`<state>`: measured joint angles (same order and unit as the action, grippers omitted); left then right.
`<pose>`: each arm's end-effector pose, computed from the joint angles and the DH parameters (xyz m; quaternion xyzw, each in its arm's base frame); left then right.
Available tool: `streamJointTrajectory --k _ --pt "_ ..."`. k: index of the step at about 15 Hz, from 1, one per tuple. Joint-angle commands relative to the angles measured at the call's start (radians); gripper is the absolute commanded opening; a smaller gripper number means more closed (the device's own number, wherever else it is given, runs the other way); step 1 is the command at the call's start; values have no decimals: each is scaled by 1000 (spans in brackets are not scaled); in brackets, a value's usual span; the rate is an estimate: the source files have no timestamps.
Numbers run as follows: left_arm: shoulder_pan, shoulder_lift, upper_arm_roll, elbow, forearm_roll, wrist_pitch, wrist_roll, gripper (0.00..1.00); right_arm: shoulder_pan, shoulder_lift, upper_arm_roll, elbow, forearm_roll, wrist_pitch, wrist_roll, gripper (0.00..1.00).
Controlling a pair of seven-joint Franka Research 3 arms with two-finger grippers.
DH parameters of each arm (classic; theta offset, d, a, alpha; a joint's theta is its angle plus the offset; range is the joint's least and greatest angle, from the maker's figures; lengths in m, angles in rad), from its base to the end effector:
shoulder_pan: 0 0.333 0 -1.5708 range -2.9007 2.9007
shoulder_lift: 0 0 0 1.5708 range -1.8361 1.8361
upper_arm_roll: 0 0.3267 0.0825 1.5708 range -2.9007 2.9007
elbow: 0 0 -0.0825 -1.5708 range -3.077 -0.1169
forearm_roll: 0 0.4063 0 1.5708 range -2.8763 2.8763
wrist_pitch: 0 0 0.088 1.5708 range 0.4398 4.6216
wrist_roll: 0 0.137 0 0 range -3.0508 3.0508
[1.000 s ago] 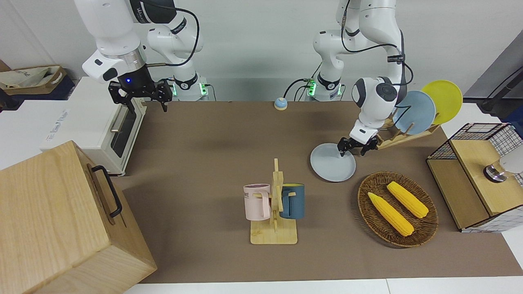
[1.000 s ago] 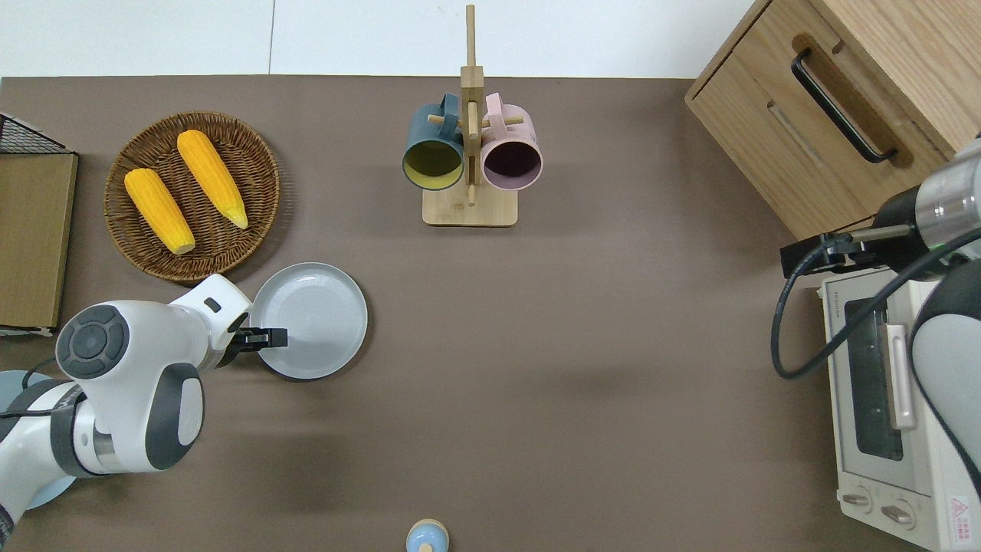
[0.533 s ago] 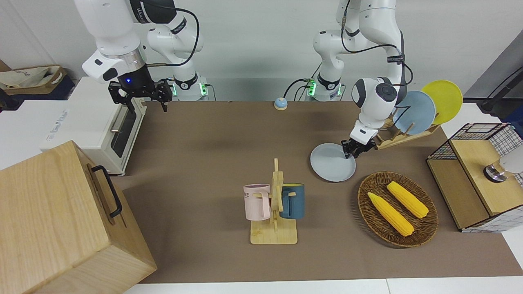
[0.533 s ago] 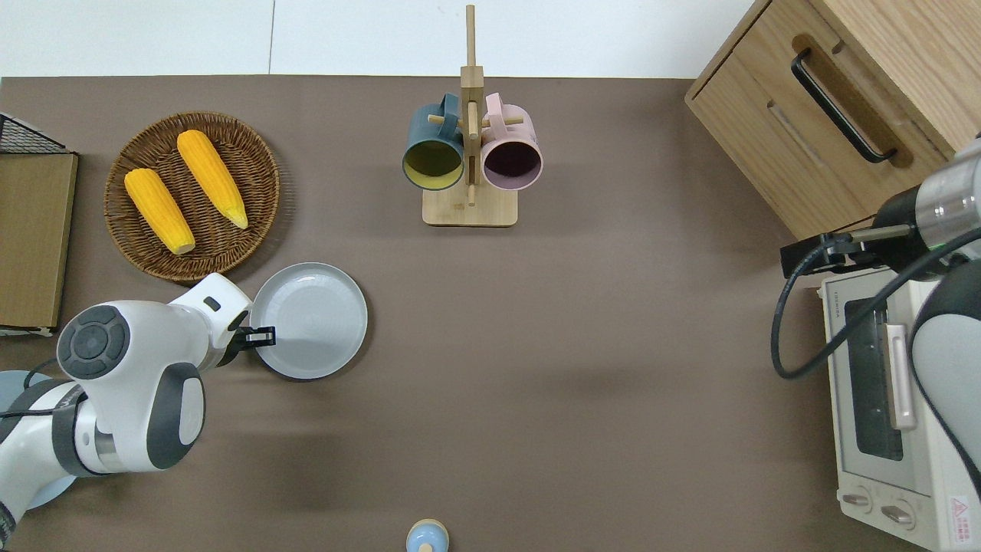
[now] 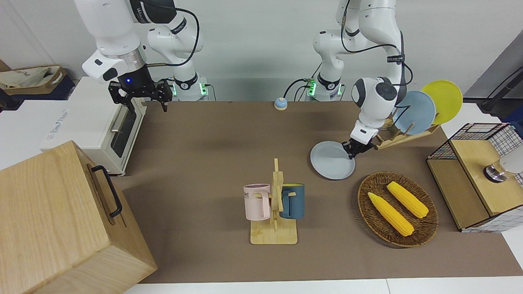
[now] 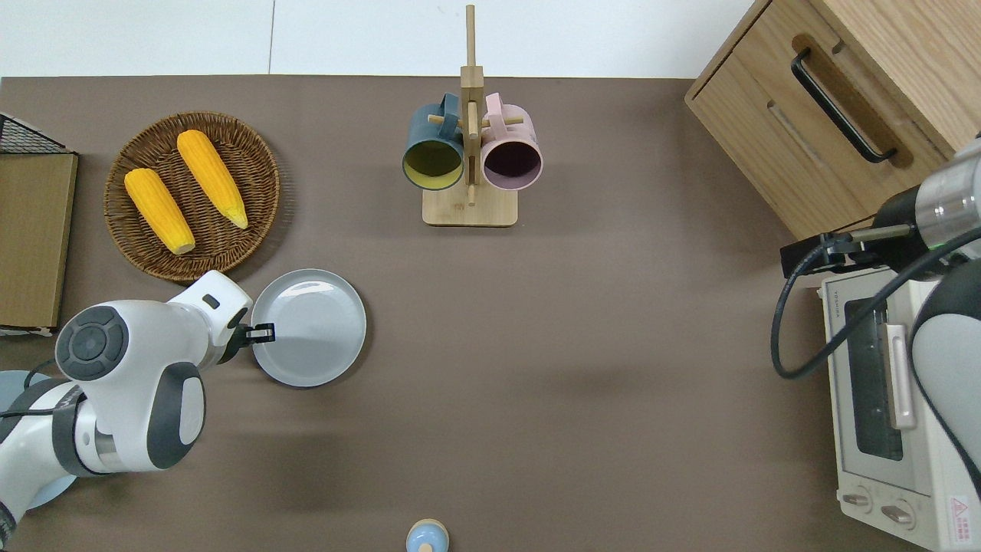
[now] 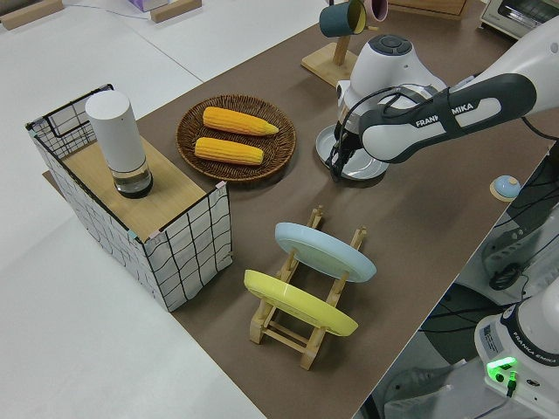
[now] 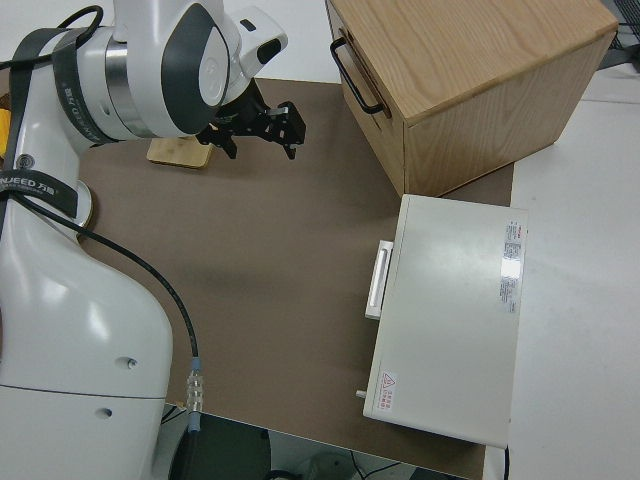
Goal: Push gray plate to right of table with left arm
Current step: 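Press the left gripper against the gray plate's edge nearest it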
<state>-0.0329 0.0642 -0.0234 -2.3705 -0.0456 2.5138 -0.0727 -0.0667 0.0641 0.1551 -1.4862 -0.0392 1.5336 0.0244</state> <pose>0.5276 -0.0302 0.2688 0.9988 0.0262 0.0385 0.0174 0.5917 0.0440 0.6066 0.9994 0.0313 -0.0071 0.0151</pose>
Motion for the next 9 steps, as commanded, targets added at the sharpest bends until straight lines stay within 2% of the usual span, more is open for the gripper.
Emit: streamJointTrajectory --k 1,9 --pt "-5 12 -4 -18 -2 17 -9 0 -1 -6 0 1 7 -10 3 983" --pt "-114 20 -9 -16 -2 20 -160 0 -1 -6 0 1 7 -10 3 983"
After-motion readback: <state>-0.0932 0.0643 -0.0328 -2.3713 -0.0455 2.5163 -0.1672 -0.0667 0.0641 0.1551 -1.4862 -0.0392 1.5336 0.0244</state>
